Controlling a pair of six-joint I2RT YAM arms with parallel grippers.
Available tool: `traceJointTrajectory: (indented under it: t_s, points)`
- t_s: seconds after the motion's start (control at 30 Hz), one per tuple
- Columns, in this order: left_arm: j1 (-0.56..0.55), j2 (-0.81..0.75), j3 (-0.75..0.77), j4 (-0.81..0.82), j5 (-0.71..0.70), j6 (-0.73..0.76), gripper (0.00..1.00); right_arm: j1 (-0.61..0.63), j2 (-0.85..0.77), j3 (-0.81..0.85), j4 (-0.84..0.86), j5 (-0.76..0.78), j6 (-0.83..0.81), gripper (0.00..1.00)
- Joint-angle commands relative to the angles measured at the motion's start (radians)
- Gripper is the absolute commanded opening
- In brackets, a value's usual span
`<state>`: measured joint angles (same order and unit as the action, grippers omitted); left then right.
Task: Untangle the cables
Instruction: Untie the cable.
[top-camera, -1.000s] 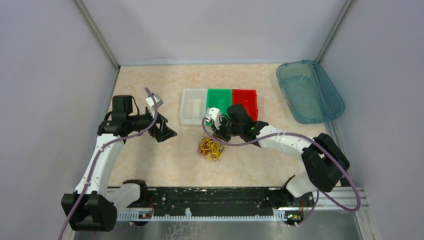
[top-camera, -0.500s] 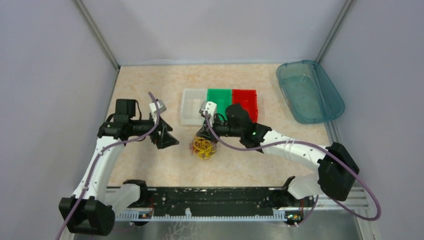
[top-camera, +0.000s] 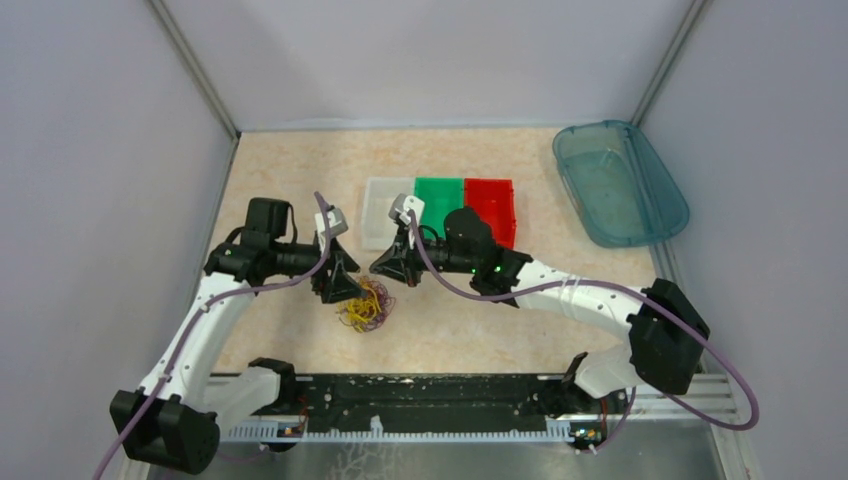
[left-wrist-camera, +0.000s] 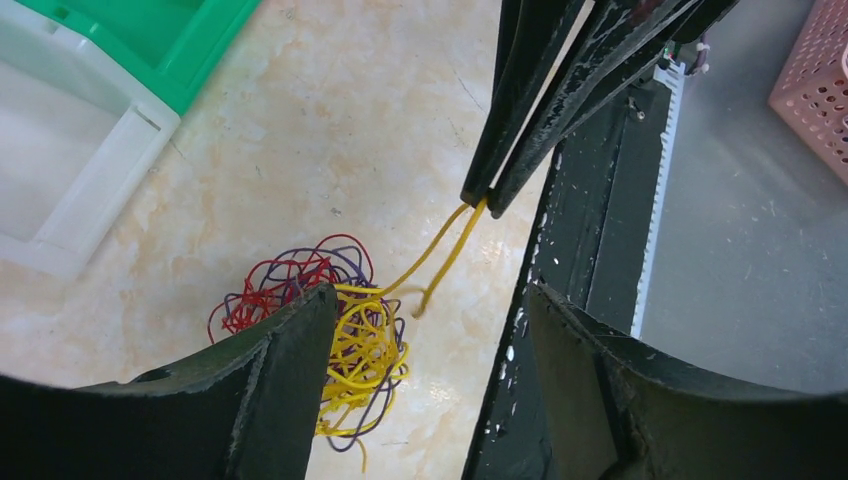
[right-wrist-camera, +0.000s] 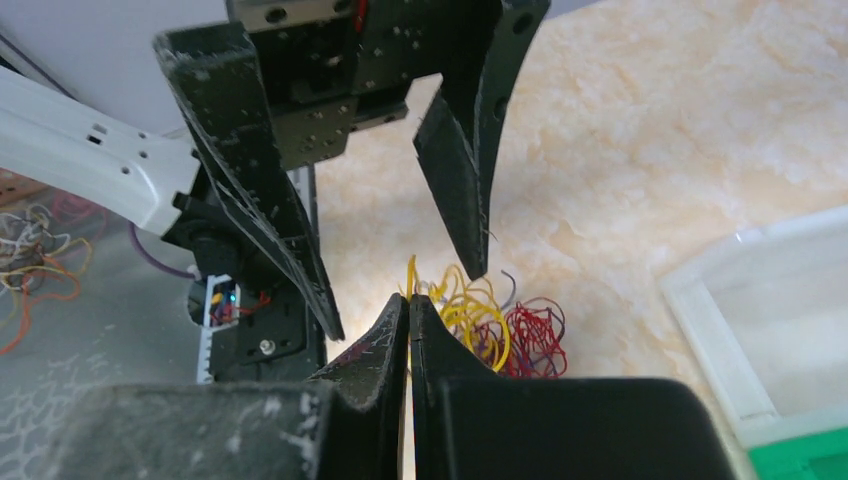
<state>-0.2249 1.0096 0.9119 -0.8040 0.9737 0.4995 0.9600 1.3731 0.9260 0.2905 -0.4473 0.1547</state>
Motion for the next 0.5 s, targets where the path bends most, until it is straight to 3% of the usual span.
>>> traceJointTrajectory:
  t_s: [0.0,0.17,0.27,0.4,0.47]
  points:
    - [-0.003,-0.013,0.033,-0.007,0.043,0.053,0.78,0.01,-0.001,0.053,0.139,-0.064,0.064,0.0]
    - [-0.004,-0.015,0.049,0.019,0.026,0.068,0.8,0.011,0.004,0.077,0.148,-0.082,0.085,0.0]
    - [-0.005,-0.007,0.072,0.019,0.052,0.08,0.65,0.011,0.004,0.086,0.151,-0.082,0.091,0.0]
    - [-0.005,-0.002,0.069,0.016,0.099,0.068,0.61,0.012,0.004,0.093,0.202,-0.094,0.135,0.0]
    - [-0.005,-0.011,0.052,0.053,0.119,0.058,0.44,0.012,0.006,0.104,0.207,-0.098,0.149,0.0]
